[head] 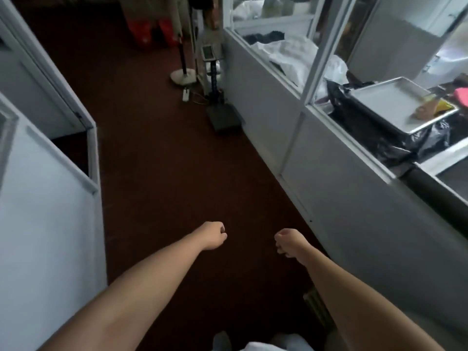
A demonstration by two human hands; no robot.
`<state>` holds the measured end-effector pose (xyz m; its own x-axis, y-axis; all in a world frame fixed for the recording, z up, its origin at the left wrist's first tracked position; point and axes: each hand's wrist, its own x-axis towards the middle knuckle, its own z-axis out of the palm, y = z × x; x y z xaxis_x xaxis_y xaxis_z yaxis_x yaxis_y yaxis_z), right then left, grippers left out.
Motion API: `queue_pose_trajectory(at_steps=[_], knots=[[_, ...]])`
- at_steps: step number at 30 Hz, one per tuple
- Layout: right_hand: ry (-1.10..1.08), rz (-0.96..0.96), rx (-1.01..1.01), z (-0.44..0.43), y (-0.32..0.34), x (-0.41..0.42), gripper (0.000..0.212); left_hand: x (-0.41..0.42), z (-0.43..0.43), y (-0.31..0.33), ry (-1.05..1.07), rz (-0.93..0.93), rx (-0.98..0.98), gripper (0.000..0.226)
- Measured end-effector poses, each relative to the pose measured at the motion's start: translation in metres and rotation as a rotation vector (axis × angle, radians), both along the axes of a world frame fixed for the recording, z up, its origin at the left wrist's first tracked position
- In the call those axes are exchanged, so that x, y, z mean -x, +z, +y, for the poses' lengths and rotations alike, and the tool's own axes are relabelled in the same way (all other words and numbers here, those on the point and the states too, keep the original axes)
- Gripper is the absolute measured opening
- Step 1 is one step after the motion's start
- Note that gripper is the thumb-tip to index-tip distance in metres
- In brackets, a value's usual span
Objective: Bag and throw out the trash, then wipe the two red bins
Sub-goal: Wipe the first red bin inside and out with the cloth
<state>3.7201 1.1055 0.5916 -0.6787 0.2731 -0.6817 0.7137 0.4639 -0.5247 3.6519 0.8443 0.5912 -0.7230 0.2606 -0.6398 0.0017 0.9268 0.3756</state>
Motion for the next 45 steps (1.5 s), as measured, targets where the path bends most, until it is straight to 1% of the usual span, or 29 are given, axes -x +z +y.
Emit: queue_pose_trajectory(at_steps=[7,11,15,19,22,25,29,32,35,40,45], knots=[[0.117,-0.023,0.067,-0.052,-0.015,0.16,0.007,0.113,-0.054,-0.016,0.17,-0.019,-0.033,0.029],[0.185,-0.022,0.124,-0.07,-0.022,0.273,0.006,0.192,-0.08,-0.018,0.242,0.015,-0.011,0.03],[0.294,-0.065,0.142,-0.095,-0.016,0.378,0.007,0.264,-0.111,-0.005,0.392,0.023,0.022,0.029],[0.41,-0.074,0.161,-0.129,-0.01,0.486,0.009,0.335,-0.139,0.002,0.57,0.042,0.0,0.029],[0.447,-0.076,0.162,-0.153,-0.008,0.549,0.009,0.38,-0.155,0.004,0.672,0.037,-0.035,0.028],[0.468,-0.075,0.192,-0.189,-0.018,0.631,0.009,0.453,-0.183,-0.005,0.761,0.03,-0.081,0.025],[0.456,-0.046,0.192,-0.239,-0.031,0.748,0.009,0.572,-0.226,-0.022,0.776,0.039,-0.12,0.024],[0.416,-0.024,0.194,-0.269,-0.027,0.82,0.009,0.648,-0.255,-0.025,0.775,0.02,-0.154,0.025],[0.408,-0.018,0.163,-0.299,-0.019,0.895,0.008,0.734,-0.286,-0.019,0.747,-0.008,-0.151,0.025],[0.397,0.015,0.174,-0.348,-0.001,1.024,0.01,0.874,-0.336,0.002,0.754,0.001,-0.163,0.024],[0.391,0.034,0.188,-0.383,-0.01,1.161,0.01,1.012,-0.374,0.002,0.739,0.007,-0.166,0.026]])
